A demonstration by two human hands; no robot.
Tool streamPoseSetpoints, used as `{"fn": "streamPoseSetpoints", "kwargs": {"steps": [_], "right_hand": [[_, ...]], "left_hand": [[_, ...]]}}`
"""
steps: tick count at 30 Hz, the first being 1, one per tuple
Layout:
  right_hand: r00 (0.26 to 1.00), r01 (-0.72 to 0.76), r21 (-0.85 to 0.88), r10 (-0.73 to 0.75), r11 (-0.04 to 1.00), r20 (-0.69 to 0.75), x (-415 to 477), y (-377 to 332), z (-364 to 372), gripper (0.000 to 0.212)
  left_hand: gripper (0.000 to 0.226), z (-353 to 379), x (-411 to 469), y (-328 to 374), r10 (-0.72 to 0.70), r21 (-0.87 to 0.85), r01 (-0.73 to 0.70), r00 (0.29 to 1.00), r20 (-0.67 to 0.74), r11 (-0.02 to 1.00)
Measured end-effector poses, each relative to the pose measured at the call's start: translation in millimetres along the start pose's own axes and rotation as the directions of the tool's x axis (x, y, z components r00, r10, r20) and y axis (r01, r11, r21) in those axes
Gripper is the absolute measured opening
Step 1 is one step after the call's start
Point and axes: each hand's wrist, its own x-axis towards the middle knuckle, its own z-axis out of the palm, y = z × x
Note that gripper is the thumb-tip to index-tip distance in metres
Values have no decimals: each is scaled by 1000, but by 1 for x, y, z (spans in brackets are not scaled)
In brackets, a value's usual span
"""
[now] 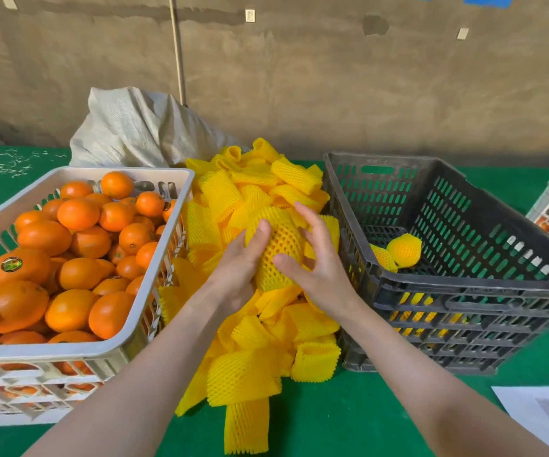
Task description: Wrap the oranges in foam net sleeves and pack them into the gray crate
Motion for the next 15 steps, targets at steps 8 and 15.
{"fn": "streamPoseSetpoints", "kwargs": {"steps": [8,15], "right_hand": [[984,82,-204,-112,975,-138,21,-16,-35,66],[915,-266,-455,74,850,-397,75,13,-150,67]], "left_hand": [[66,13,22,10,-160,126,154,987,32,980],[24,-9,27,-17,-219,208,253,960,-173,945]]}}
